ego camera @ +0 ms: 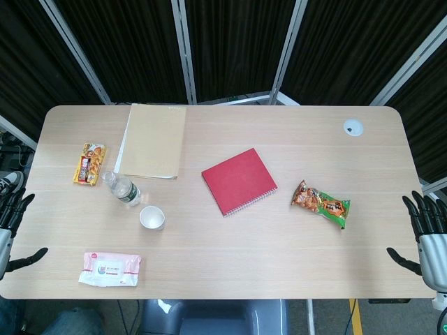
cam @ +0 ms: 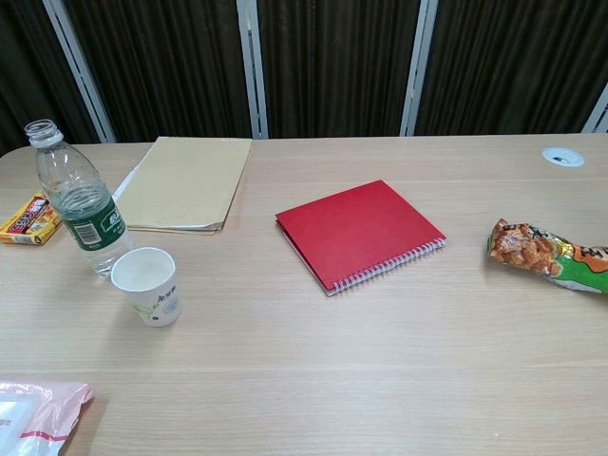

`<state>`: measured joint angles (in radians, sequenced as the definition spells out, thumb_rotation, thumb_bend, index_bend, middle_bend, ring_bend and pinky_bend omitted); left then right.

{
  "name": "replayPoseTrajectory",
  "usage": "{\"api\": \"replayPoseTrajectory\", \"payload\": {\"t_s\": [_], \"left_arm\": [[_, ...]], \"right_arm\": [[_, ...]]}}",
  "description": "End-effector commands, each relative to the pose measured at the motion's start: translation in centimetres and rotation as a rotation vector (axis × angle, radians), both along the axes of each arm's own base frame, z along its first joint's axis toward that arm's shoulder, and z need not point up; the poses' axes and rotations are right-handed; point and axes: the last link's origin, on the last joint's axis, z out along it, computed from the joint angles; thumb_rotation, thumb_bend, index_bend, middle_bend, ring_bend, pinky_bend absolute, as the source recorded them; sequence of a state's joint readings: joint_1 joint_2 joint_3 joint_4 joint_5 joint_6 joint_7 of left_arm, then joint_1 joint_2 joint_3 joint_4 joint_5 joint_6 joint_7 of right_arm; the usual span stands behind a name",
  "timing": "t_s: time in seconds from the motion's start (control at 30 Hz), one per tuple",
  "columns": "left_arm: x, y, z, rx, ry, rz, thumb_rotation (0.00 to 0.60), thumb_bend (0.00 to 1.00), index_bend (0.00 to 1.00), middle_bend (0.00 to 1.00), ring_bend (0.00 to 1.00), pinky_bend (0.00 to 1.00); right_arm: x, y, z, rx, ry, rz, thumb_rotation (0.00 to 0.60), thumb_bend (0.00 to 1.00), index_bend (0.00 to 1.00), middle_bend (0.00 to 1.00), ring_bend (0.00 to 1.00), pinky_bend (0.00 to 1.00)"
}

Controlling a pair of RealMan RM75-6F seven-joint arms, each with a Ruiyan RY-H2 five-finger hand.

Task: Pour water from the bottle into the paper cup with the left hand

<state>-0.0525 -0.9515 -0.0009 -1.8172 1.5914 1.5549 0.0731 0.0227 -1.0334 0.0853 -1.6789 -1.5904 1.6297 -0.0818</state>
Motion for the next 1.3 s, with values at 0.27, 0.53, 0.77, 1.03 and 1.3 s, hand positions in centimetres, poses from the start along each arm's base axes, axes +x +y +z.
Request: {"api": "replayPoseTrajectory", "payload": {"t_s": [0.27, 0.53, 0.77, 1.03, 1.3], "left_arm": [[0.0, 0.8, -0.3, 0.005, -0.033, -0.047, 0.6, 0.0, 0.0, 0.0, 0.0, 0.0], [-2.0, 7.0, -4.1, -0.077, -0.367, -0.021, 0.6, 0.0, 0.0, 0.0, 0.0, 0.0], [-3.6, 9.3, -7.5, -0.098, -0.536, 0.078, 0.6, 0.0, 0.0, 0.0, 0.0, 0.0], [-5.1, 12.4, -11.7, -0.154, -0.605, 0.132, 0.6, 0.0, 0.0, 0.0, 0.0, 0.0], [-5.1, 15.0, -14.5, -0.223, -0.676, 0.15, 0.6, 0.0, 0.0, 0.0, 0.0, 0.0]], "right_arm": [[0.0, 0.0, 0.0, 0.011, -0.019, 0.001, 0.6, 0.0, 0.0, 0.0, 0.0, 0.0], [0.5, -0.8, -0.5, 0.029, -0.026, 0.005, 0.6, 0.0, 0.0, 0.0, 0.0, 0.0], [0.3, -1.5, -1.1, 0.047, -0.024, -0.016, 0.6, 0.0, 0.0, 0.0, 0.0, 0.0], [-0.8, -2.6, -1.8, 0.08, -0.011, -0.068, 0.6, 0.0, 0.0, 0.0, 0.0, 0.0], [-1.2, -2.9, -2.0, 0.068, 0.002, -0.09, 0.6, 0.0, 0.0, 0.0, 0.0, 0.0]]}}
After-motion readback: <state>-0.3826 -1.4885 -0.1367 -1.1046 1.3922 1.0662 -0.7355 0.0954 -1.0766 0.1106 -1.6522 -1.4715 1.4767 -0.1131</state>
